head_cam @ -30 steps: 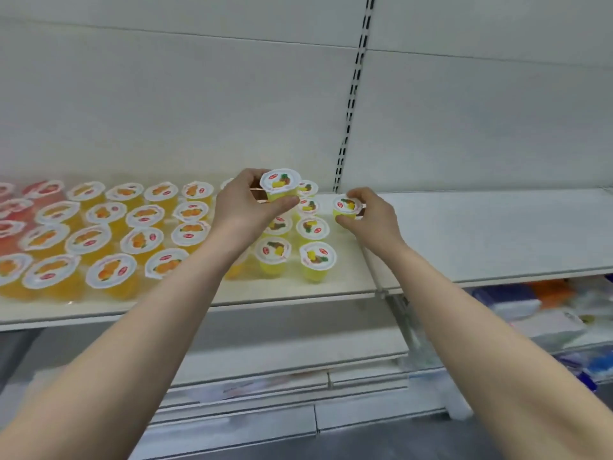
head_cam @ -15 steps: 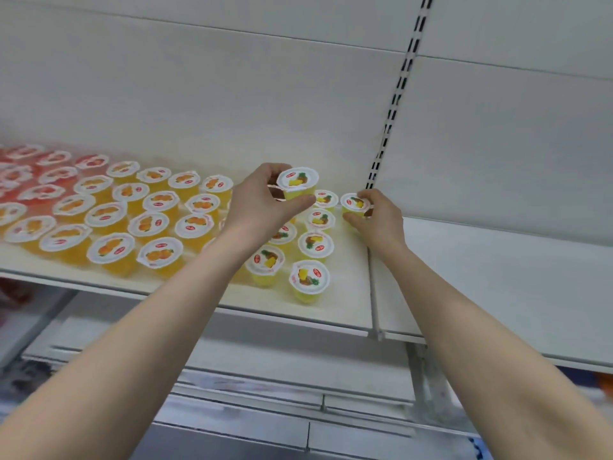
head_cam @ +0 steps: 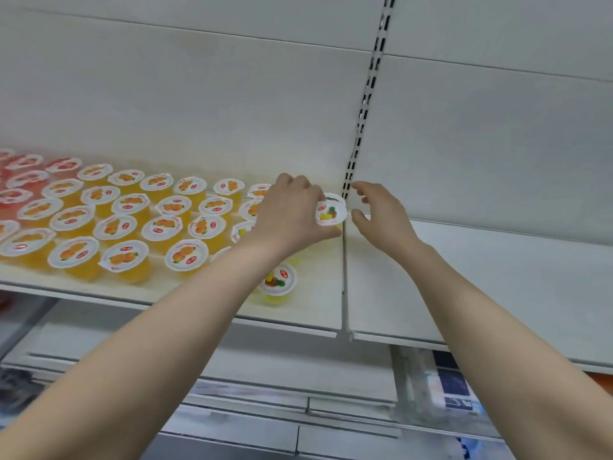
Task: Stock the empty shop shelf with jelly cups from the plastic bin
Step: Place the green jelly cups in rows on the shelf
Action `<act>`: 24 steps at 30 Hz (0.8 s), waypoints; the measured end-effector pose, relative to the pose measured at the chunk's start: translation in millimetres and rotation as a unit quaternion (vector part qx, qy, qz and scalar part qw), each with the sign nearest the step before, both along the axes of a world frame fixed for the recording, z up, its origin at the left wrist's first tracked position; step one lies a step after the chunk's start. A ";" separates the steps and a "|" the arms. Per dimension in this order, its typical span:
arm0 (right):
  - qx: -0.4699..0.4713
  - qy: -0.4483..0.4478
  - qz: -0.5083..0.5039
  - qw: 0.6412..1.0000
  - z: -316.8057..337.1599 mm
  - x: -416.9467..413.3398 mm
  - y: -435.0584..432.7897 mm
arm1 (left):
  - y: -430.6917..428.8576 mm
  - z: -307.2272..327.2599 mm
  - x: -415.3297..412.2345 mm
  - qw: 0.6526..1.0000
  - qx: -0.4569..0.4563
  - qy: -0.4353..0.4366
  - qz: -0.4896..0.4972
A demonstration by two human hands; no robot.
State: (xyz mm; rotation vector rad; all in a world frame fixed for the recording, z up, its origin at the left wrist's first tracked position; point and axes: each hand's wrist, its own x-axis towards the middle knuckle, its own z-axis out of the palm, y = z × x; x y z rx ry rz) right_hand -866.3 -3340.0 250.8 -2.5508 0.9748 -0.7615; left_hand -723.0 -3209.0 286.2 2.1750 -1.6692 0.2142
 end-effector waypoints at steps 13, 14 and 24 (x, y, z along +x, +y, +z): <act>-0.078 0.054 0.020 0.995 -0.2 -3.8 -4.9 | -23.5 -29.9 -6.4 0.993 0.027 -0.098 0.055; -0.079 0.054 0.020 0.995 0.8 -3.9 -5.4 | -23.0 -30.0 -6.3 0.993 0.030 -0.097 0.055; -0.161 0.092 0.071 0.980 25.5 9.1 -1.7 | 10.2 -8.9 14.0 0.998 -0.039 -0.039 0.035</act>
